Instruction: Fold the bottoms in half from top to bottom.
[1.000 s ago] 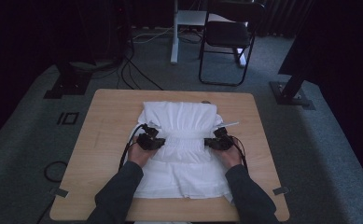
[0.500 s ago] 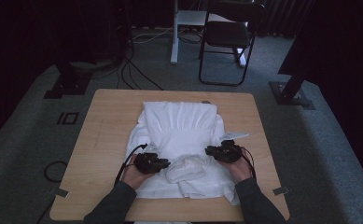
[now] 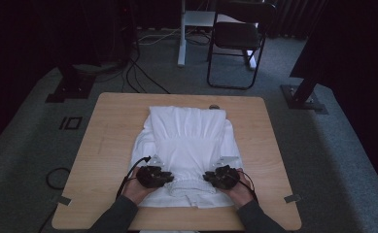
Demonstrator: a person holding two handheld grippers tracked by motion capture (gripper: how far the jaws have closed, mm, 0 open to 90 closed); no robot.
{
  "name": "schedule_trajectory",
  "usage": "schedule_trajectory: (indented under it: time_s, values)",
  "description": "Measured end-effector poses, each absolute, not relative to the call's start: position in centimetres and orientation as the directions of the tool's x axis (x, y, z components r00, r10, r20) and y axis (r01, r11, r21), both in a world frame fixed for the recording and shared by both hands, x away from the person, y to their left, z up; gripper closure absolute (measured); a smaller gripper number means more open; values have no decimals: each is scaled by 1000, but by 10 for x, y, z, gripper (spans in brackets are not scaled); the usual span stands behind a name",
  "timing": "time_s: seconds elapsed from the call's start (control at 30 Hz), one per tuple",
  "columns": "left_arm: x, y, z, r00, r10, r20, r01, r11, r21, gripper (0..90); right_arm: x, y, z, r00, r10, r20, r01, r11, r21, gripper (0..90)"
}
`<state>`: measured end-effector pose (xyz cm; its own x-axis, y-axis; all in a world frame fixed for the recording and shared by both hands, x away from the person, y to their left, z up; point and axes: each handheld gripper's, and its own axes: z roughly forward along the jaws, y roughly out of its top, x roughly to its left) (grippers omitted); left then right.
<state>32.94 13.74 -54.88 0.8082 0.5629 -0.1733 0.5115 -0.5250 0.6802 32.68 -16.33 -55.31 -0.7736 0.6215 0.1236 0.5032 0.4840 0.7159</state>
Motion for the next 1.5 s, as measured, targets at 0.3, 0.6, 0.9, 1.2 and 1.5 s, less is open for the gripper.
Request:
schedule_trajectory:
  time_s: [0.3,0.6,0.9,1.2,1.5]
  values:
    - [328,143,-524,816,569,-101,460,-535,709,644,328,-174,-540,-799,572,185,505,473,722,601]
    - [413,142,-493,675,738,-2,447,-407,797,550,409,-192,-510,-651,750,115,532,342,775,494]
    - [449,145,-548,611,787,-81,570,-367,735,547,456,-177,-551,-570,815,100,607,337,720,496]
    - [403,151,-551,631,770,-95,560,-367,743,547,408,-183,-559,-588,806,71,556,339,758,498]
    - [361,149,-547,657,749,-89,556,-401,728,542,372,-186,-561,-624,779,58,533,370,761,498]
